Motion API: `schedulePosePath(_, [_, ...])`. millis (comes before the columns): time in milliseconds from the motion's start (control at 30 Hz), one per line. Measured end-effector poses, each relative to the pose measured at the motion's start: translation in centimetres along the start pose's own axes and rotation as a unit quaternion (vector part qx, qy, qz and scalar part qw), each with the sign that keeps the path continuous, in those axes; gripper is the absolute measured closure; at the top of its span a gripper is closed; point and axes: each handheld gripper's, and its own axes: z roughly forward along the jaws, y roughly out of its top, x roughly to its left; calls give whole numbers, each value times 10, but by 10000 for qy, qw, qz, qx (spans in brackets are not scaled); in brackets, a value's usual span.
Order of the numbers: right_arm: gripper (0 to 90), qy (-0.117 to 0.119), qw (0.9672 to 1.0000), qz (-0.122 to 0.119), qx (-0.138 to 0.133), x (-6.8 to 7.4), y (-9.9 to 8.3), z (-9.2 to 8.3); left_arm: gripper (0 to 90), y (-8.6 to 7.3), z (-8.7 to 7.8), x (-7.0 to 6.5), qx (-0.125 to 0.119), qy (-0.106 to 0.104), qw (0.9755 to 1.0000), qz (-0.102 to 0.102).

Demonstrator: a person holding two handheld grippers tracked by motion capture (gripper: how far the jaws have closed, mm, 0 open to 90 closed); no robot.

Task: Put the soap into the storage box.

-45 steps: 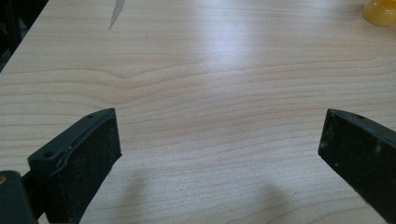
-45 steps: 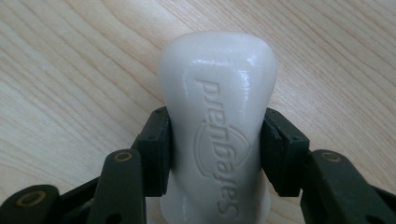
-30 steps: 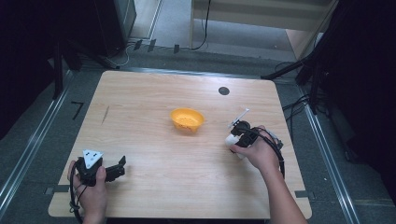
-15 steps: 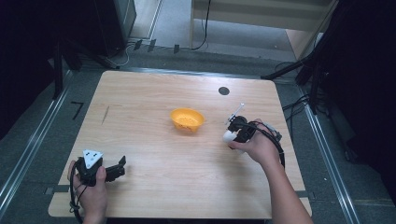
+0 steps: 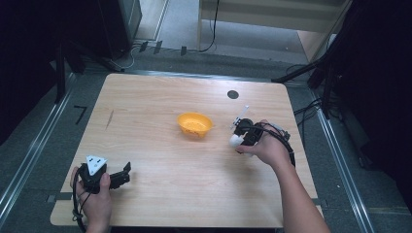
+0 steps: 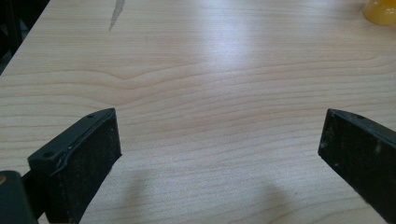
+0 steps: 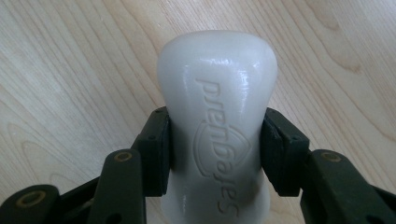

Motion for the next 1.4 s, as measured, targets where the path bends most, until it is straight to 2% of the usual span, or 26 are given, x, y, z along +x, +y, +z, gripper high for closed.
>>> schedulePosePath(333, [510, 19, 9997, -251, -4, -1, 13, -5, 0, 0, 0, 0, 3, -4, 10000, -5])
schedulePosePath(833, [510, 111, 9987, -486, -144, -3, 36, -17, 0, 0, 0, 0, 13, -7, 10000, -7])
schedulePosePath(1400, [510, 179, 9960, -862, -172, -1, 68, -22, 0, 0, 0, 0, 16, -15, 10000, -9])
